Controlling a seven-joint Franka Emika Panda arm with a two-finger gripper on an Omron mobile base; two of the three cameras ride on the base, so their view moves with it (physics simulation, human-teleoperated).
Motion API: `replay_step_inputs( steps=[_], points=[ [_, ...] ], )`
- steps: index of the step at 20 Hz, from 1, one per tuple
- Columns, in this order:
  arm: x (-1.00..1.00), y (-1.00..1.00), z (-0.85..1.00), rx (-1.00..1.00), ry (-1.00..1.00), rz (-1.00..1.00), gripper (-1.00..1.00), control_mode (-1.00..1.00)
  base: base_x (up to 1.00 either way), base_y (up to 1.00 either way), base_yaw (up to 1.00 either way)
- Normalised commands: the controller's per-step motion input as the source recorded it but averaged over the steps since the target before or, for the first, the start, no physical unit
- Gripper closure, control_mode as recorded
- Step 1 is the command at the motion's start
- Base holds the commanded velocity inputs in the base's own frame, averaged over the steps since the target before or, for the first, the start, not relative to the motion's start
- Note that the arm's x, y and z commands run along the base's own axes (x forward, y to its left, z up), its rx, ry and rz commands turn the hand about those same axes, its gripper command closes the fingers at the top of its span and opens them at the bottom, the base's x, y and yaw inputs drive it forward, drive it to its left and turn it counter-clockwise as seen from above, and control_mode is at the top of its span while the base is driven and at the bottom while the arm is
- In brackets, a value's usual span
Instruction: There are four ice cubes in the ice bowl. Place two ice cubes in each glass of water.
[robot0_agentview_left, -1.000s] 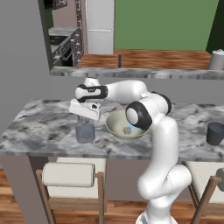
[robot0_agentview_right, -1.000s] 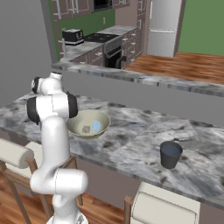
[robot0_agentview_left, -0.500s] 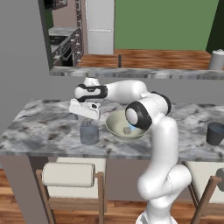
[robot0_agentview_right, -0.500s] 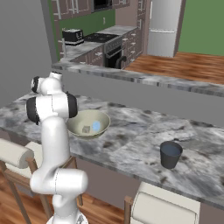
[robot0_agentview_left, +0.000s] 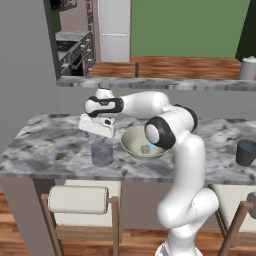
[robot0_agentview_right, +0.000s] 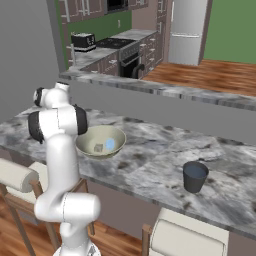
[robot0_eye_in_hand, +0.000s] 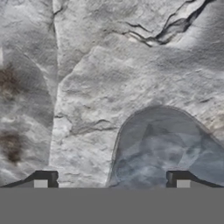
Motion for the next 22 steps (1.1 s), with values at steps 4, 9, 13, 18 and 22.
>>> replay_step_inputs(
  steps=[4,9,13,18,22],
  points=[
    [-0.37,-0.24,0.18,0.04,-0.06,0.00,-1.00,-1.00,0.00,0.00,0.00],
    [-0.54,-0.49,0.31,0.12,-0.20,0.00,-1.00,-1.00,0.00,0.00,0.00],
    [-0.67,-0.65,0.30,0.14,-0.24,0.00,-1.00,-1.00,0.00,0.00,0.00],
    [-0.80,-0.80,0.26,0.06,-0.23,0.00,-1.00,-1.00,0.00,0.00,0.00],
    [-0.74,-0.64,0.32,0.00,-0.13,0.00,-1.00,-1.00,0.00,0.00,0.00]
  ],
)
